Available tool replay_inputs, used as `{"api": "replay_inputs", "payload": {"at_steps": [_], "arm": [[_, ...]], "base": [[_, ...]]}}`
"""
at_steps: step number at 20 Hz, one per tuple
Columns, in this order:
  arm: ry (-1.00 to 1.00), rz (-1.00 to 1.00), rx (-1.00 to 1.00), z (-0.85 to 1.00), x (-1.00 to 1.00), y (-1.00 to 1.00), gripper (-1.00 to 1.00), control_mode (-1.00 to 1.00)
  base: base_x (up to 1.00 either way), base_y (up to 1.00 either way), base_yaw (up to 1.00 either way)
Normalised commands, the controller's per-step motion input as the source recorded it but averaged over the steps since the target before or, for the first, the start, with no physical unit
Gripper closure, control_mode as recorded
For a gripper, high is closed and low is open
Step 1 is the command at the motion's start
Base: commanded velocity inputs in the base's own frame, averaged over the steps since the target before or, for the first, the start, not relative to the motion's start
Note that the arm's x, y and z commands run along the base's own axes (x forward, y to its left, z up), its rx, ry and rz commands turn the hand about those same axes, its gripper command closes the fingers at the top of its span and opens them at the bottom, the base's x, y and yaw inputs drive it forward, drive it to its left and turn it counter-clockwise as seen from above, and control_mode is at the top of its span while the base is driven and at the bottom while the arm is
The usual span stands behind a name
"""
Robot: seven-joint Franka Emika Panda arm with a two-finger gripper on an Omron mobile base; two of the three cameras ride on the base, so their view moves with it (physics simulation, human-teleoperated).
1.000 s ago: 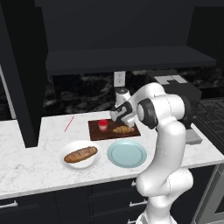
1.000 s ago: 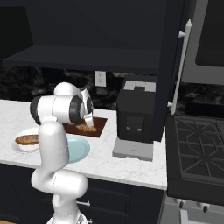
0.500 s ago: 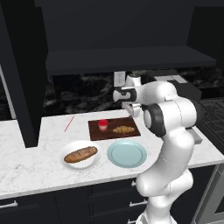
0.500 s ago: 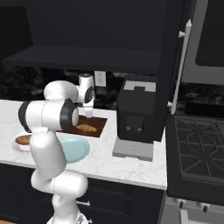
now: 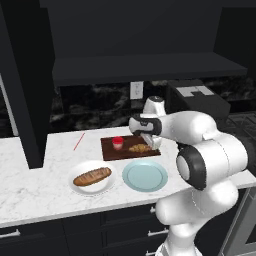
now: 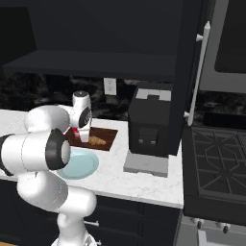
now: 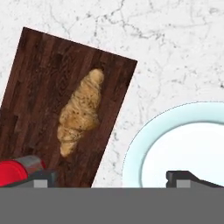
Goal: From the different types of pastries on the counter, select a croissant and place it on the cutting board. Then retrieve a jar of jam from the cabinet and place it alongside the croissant on the cutting board.
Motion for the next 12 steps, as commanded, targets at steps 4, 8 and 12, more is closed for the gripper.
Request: {"api": "replay_inputs", "payload": {"at_steps": [4, 8, 12], "arm": [[-0.18, 0.0, 0.0, -0.2, -1.0, 0.42, -1.0, -1.0], [-0.19, 0.0, 0.0, -0.13, -1.0, 0.33, -1.0, -1.0], [-0.2, 0.0, 0.0, -0.04, -1.0, 0.19, -1.0, -1.0]], "base": [[0.0, 0.0, 0.0], [0.0, 0.0, 0.0], [0.0, 0.0, 0.0]]}}
